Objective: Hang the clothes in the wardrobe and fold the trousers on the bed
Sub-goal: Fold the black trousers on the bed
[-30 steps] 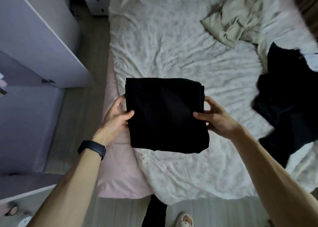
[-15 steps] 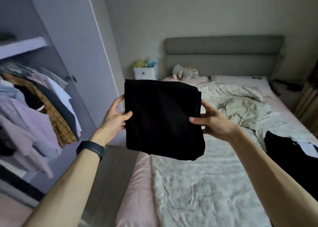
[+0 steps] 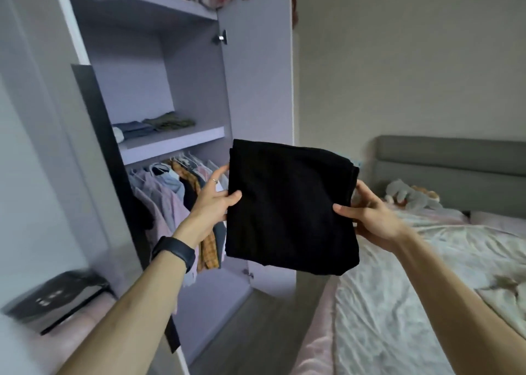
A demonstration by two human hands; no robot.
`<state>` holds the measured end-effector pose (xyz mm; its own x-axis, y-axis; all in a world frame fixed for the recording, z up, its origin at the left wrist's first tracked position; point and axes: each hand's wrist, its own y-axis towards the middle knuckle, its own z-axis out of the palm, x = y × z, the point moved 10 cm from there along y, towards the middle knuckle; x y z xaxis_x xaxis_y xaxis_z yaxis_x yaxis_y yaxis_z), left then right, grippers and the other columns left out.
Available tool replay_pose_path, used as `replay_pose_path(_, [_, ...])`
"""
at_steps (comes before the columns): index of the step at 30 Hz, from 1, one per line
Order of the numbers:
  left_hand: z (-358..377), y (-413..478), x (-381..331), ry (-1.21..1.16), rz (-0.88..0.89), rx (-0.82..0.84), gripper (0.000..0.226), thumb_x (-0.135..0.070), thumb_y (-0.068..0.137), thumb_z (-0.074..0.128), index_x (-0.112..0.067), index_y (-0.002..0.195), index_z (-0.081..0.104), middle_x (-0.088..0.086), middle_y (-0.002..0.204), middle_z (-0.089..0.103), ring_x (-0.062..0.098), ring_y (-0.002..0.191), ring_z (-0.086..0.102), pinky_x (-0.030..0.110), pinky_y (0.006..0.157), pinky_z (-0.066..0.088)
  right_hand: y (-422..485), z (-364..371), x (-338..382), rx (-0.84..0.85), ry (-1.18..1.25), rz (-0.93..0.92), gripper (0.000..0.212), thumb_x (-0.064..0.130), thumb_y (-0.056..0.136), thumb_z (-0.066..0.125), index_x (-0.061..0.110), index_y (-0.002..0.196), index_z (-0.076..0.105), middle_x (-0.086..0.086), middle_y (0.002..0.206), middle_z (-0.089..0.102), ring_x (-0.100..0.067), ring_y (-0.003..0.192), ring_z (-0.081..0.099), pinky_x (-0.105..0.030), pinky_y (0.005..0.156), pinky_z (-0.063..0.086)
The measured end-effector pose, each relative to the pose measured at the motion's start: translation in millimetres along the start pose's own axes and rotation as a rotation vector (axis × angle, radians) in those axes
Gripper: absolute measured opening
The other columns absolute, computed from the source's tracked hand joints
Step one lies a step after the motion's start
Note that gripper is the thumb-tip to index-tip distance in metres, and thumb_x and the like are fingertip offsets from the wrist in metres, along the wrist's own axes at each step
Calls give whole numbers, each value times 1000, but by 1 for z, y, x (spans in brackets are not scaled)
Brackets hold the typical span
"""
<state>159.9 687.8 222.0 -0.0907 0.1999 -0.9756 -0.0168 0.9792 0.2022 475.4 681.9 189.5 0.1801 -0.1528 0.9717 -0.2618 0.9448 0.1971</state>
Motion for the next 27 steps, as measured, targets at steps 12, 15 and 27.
replay_pose_path(12, [-113,140,2,60,87,-321,71,9,95,55,-40,145,41,-15,109,70,-14,79,66,7,58,49,212,65,-18,91,-19,-61,66,18,76,85,42,130,56,-12,123,71,-30,114,68,-51,93,55])
replay_pose_path(15, [-125,163,8,77,68,-369,70,6,97,53,-42,146,39,5,135,59,8,107,64,20,82,53,247,70,-27,115,-33,-72,66,20,78,84,43,132,53,-11,122,71,-30,115,68,-54,94,55])
replay_pose_path(27, [-183,316,27,103,138,-546,68,1,97,47,-57,132,41,2,124,63,21,110,62,40,94,54,427,99,-22,237,-77,-176,56,13,89,75,40,131,51,-18,116,72,-35,109,70,-45,77,59])
